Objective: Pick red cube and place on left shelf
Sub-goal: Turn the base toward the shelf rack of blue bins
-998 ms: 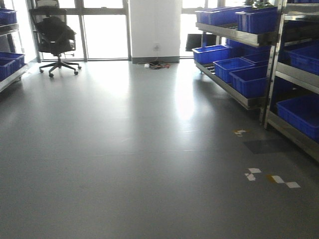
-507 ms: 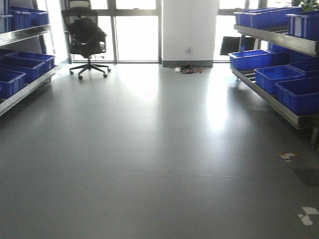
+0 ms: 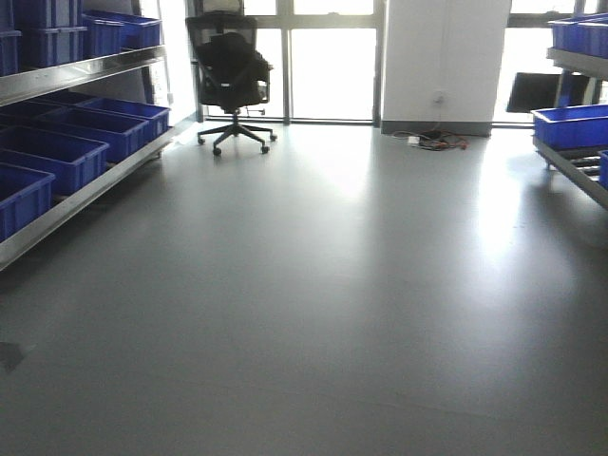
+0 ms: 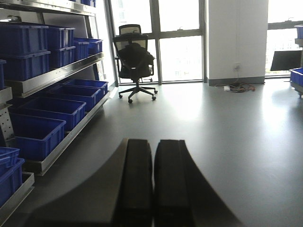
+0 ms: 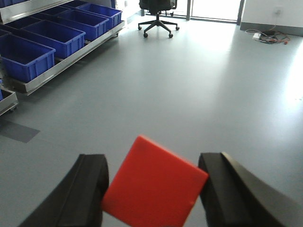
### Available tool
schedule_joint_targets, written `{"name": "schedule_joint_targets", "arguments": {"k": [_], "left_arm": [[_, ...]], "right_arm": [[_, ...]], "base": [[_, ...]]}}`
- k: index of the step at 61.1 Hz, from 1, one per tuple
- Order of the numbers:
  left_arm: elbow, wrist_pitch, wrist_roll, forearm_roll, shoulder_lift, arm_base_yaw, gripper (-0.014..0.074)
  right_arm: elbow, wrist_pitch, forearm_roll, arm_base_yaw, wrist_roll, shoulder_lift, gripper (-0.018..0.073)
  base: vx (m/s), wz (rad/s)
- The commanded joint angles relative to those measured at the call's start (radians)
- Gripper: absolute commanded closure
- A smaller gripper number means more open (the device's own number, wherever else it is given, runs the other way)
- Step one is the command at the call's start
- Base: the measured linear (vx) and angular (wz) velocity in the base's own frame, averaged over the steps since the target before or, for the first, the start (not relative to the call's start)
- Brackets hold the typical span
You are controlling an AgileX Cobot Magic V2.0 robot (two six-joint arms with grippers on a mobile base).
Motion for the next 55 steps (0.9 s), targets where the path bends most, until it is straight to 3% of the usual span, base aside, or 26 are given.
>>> {"name": "schedule_joint_targets", "arguments": {"k": [1,55], "left_arm": [[0.022,-0.083,0.001,-0.006,0.007,-0.005,0.0491],[0.022,-0.083,0.001,-0.006,0.008,-0.005,0.0491]], "right_arm": [[-0.030,-0.083,-0.015,-0.008,-0.004,0.000,0.0502],[-0.030,-0.080,-0.015,-0.008,-0.004,0.000,0.0502]], "base": [[0.54,0.37],[0.52,0.44]]}}
